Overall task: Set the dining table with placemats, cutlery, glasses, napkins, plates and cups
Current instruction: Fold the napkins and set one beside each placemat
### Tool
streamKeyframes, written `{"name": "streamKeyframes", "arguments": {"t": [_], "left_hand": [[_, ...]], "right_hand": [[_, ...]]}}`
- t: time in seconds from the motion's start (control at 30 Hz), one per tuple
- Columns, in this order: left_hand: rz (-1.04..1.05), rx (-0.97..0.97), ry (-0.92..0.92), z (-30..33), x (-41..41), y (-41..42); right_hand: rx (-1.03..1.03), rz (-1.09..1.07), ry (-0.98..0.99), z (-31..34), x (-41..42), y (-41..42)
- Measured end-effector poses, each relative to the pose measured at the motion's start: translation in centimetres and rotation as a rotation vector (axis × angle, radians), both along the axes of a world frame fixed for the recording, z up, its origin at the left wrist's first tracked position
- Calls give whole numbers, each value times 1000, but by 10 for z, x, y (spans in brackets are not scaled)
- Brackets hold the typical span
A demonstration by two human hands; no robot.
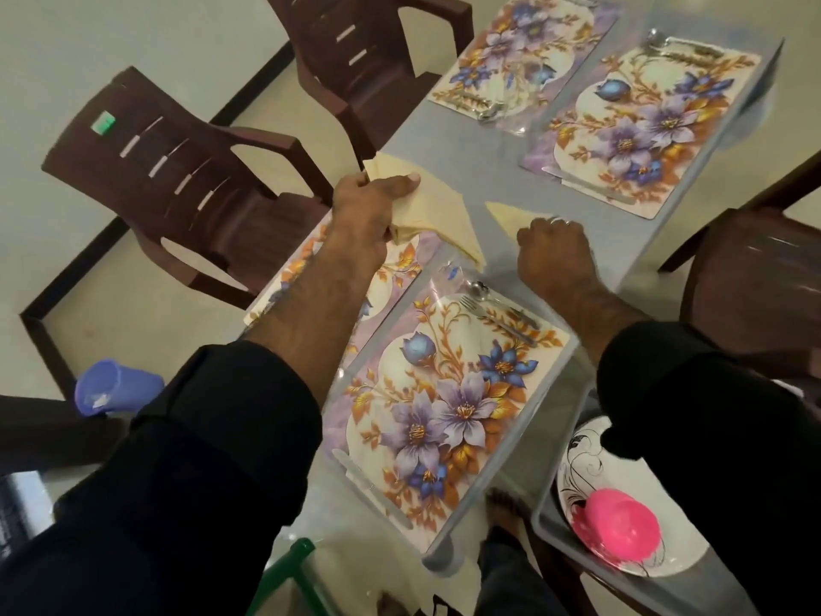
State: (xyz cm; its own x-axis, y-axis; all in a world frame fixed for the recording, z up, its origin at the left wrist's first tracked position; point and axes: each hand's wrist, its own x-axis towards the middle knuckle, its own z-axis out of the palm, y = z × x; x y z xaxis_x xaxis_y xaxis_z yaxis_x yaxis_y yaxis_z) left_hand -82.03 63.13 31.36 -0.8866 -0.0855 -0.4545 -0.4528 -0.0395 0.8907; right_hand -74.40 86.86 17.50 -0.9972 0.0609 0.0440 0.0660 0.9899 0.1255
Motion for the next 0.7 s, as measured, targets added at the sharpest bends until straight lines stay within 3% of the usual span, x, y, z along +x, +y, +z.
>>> {"name": "streamKeyframes", "arguments": {"t": [0.17, 0.57, 0.7], "left_hand": [[46, 0, -9, -11, 5, -14], [86, -22, -16, -7, 31, -27], [83, -38, -3, -1, 38, -31]], "right_hand": [[-51, 63, -195, -35, 28, -19], [-39, 124, -237, -42, 42, -15], [-186, 70, -237, -34, 40, -15]]}}
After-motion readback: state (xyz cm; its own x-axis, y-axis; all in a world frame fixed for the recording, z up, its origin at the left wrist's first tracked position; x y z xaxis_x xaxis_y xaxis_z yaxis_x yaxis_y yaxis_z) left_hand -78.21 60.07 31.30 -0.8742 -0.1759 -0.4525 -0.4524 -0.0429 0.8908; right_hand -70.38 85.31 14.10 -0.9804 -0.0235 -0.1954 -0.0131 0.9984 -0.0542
